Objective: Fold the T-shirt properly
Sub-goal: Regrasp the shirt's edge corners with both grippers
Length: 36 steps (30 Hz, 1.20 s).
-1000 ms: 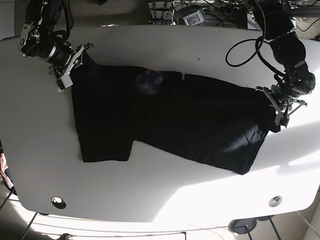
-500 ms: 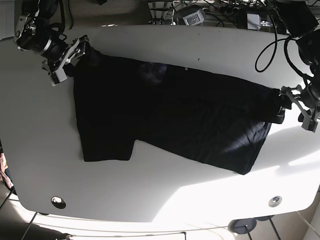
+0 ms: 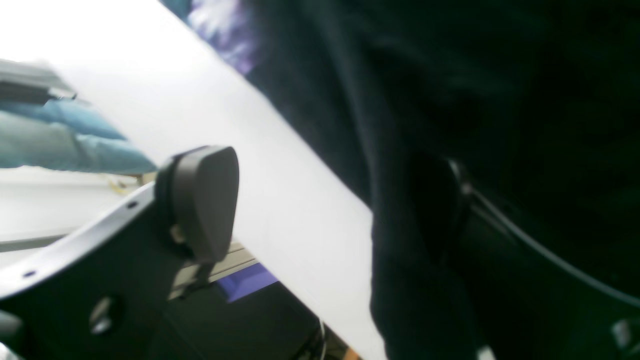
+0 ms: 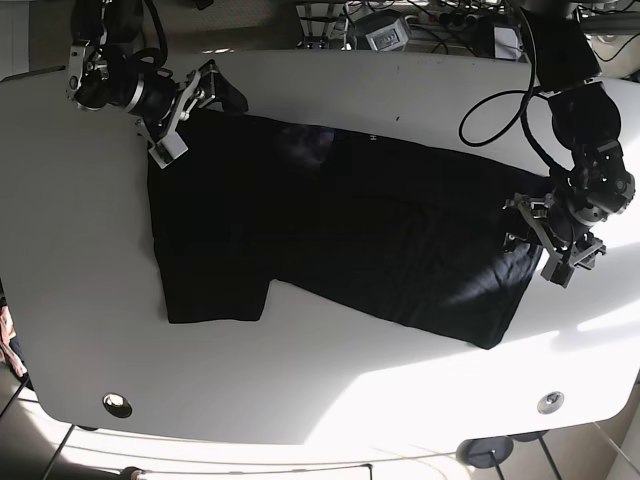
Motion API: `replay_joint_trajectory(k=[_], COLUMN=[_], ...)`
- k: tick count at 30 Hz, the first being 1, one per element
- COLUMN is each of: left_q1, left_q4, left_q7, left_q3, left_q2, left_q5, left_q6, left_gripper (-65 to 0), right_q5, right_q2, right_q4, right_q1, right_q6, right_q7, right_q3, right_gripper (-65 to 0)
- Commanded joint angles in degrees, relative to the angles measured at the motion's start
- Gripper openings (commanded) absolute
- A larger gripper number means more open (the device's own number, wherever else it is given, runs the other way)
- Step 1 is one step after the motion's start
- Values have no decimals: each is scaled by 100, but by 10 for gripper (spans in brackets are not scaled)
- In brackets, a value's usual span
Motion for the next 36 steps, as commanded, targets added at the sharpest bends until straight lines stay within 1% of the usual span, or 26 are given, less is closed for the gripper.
replay_joint_trajectory(k=[1, 2, 5, 7, 8, 9, 10, 12, 14, 15, 16, 18, 19, 21, 23, 24, 25, 26, 27, 29, 31, 32, 33, 36], left_q1=[-59, -41, -24, -6, 64, 134, 134, 143, 170, 170, 170, 170, 170, 170, 170, 170, 170, 266, 354, 468, 548, 548, 548, 539], left_q4=[98, 98, 98, 89, 89, 89, 80, 80, 19, -87, -201, -482, -623, -931, -1238, -1344, -1353, -1353, -1353, -1379, -1546, -1669, -1810, -1986], left_q7=[-90, -90, -90, -90, -99, -116, -116, -116, -116, -116, -125, -195, -319, -591, -705, -758, -837, -925, -987, -1198, -1347, -1347, -1347, -1356], left_q3=[-38, -46, -55, -90, -134, -134, -99, 15, 138, 182, 200, 182, 182, 182, 182, 182, 173, 173, 147, 121, 121, 121, 121, 121], left_q2=[-122, -140, -307, -315, -315, -315, -315, -315, -307, -298, -298, -298, -315, -324, -465, -483, -483, -500, -553, -606, -614, -623, -623, -614], left_q5=[-52, -43, -69, -43, -43, -43, -34, -34, -25, -34, -34, -34, -34, -34, -34, -43, -43, -34, -34, -25, -25, -25, 1, 335], left_q6=[12, 12, 12, 12, 12, 12, 12, 12, 12, 12, 12, 12, 12, 12, 12, 12, 12, 12, 12, 12, 12, 12, 12, 12], left_gripper=[-179, -179, -181, -181, -181, -181, -181, -181, -181, -181, -183, -222, -243, -256, -257, -258, -258, -258, -258, -258, -258, -258, -258, -260], right_q5=[111, 111, 102, 111, 111, 146, 146, 102, 102, 94, 94, 85, -12, -364, -891, -1313, -1612, -2051, -2324, -2728, -3062, -3124, -3124, -3142], right_q2=[273, 432, 774, 915, 950, 924, 862, 537, 308, 229, 168, 133, 124, 45, -149, -325, -439, -597, -720, -887, -984, -1010, -1001, -949], right_q4=[107, 107, 195, 362, 476, 599, 643, 643, 643, 634, 634, 625, 608, 599, 599, 599, 599, 599, 599, 590, 458, 318, 89, -605], right_q1=[-236, -341, -640, -790, -843, -913, -930, -851, -684, -605, -552, -491, -491, -368, -350, -341, -341, -341, -341, -359, -368, -341, -333, -210], right_q6=[34, 34, 34, 34, 34, 34, 34, 34, 34, 34, 34, 34, 34, 34, 34, 34, 34, 34, 34, 34, 34, 34, 34, 34], right_q7=[63, 72, 80, 80, 80, 80, 80, 80, 63, 63, 63, 63, 72, 72, 72, 72, 72, 89, 168, 388, 617, 696, 836, 1162], right_q3=[-217, -305, -323, -287, -261, -76, 117, 495, 847, 926, 952, 935, 926, 785, 803, 776, 776, 776, 767, 767, 750, 750, 750, 776], right_gripper=[-149, -149, -149, -149, -149, -149, -149, -149, -154, -179, -225, -336, -361, -327, -303, -301, -301, -301, -301, -301, -304, -323, -368, -536])
